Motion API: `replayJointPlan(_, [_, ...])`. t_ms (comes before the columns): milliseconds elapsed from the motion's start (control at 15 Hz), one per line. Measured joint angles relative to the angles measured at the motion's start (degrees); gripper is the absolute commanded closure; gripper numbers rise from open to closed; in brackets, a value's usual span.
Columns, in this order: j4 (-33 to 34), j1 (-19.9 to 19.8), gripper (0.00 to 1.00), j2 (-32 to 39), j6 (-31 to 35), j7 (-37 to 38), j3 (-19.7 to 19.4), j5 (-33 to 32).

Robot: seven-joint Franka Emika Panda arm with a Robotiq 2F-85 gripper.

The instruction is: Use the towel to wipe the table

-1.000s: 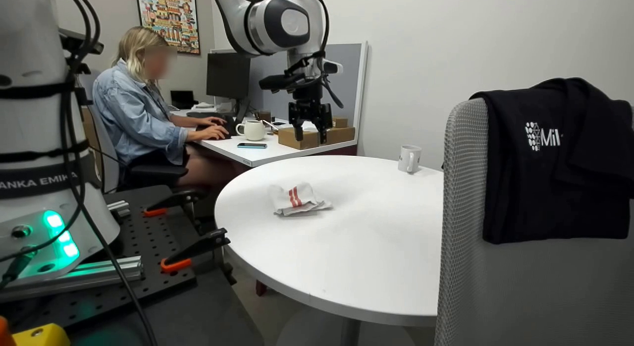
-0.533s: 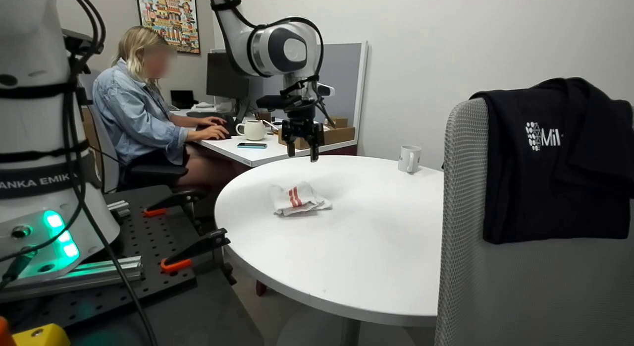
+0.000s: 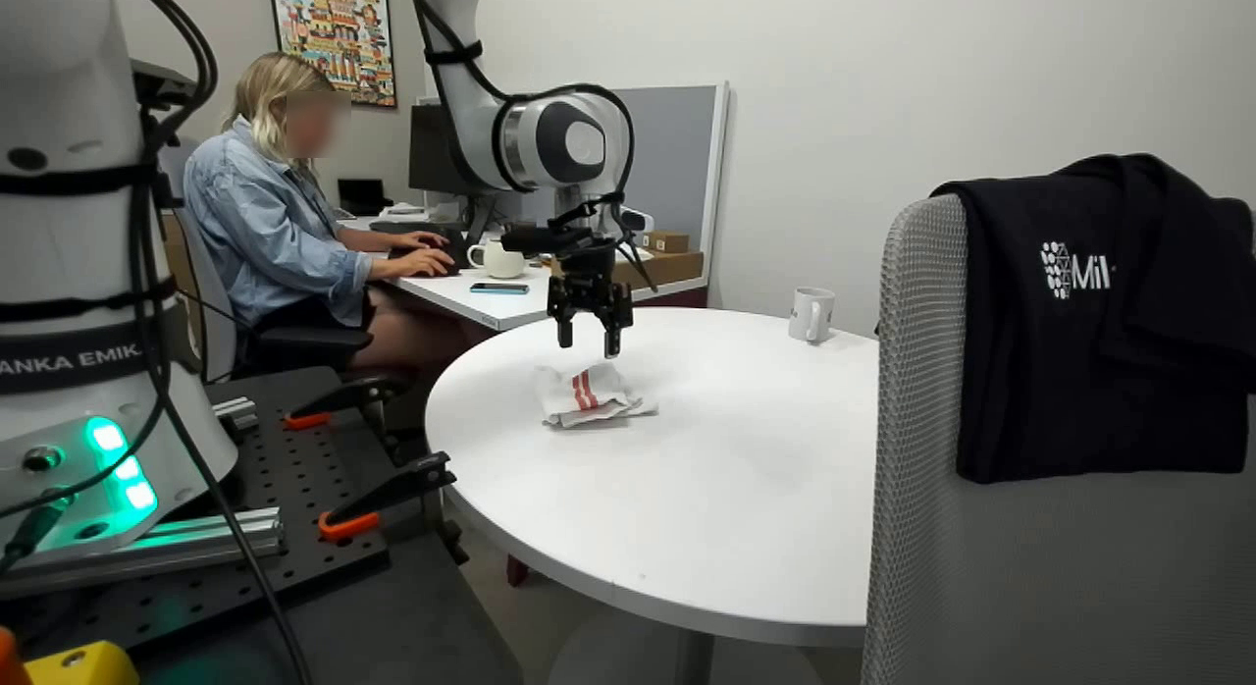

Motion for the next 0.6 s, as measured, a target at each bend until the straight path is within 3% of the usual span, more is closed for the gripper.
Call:
replayJointPlan(333, [0.8, 1.1, 0.03, 4.2, 0.0, 0.3, -1.7, -0.6])
replayJointPlan(400, [1.0, 1.2, 0.27, 4.9, 0.0, 0.3, -1.8, -0.6])
replayJointPlan(533, [1.6, 1.4, 0.29, 6.1, 0.1, 0.3, -1.9, -0.6])
replayJointPlan(600, [1.9, 1.5, 0.36, 6.5, 0.1, 0.3, -1.9, -0.6])
